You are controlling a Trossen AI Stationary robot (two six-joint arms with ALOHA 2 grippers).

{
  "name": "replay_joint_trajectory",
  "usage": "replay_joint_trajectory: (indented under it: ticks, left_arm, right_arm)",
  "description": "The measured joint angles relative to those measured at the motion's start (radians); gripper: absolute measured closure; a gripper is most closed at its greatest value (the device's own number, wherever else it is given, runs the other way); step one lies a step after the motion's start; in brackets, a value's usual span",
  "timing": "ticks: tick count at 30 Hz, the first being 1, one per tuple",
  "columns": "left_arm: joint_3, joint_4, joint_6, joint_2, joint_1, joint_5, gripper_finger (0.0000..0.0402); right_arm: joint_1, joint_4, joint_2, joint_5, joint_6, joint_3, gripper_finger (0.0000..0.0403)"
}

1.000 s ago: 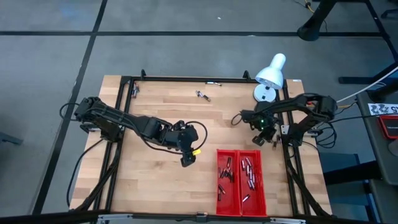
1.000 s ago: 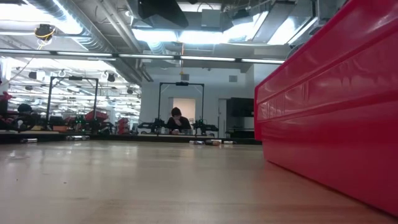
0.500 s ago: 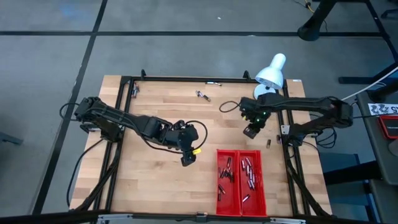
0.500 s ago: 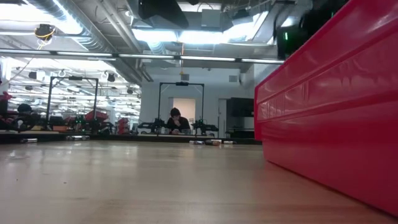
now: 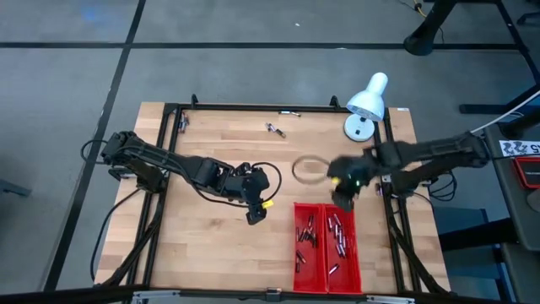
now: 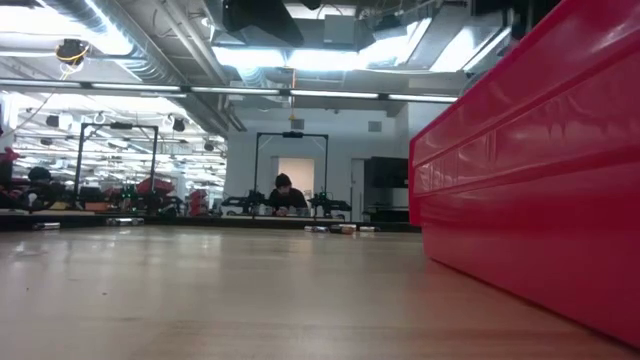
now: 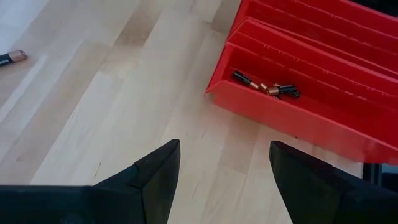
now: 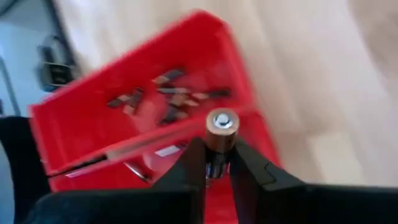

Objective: Sort batteries
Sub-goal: Put the black battery into the left red bin

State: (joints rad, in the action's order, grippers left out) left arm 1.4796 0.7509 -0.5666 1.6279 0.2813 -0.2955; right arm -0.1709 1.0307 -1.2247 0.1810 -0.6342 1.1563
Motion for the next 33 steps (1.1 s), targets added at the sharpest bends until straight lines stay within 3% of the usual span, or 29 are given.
replay_joint_trajectory:
  ticks: [4,9,20,29,33]
  left_arm:
    - [0.0,-0.006,0.009,0.0,0.0,0.0,0.0164]
    - [0.001,-0.04,0.054,0.0,-0.007,0.0,0.0164]
    - [0.001,-0.064,0.12,0.0,-0.023,0.015,0.0164]
    - [0.001,-0.063,0.127,0.0,-0.021,0.034,0.0164]
    - [0.001,-0.06,0.124,0.0,-0.021,0.034,0.0164]
  right_arm:
    - [-0.138,-0.152,-0.026,-0.105,-0.066,-0.012,0.0363]
    - [-0.211,-0.269,-0.119,-0.197,-0.068,-0.013,0.0356]
    - [-0.215,-0.274,-0.296,-0.225,-0.068,-0.014,0.0326]
    - [-0.215,-0.272,-0.307,-0.22,-0.067,-0.012,0.0273]
    - [-0.215,-0.156,-0.3,-0.238,-0.04,0.037,0.0267]
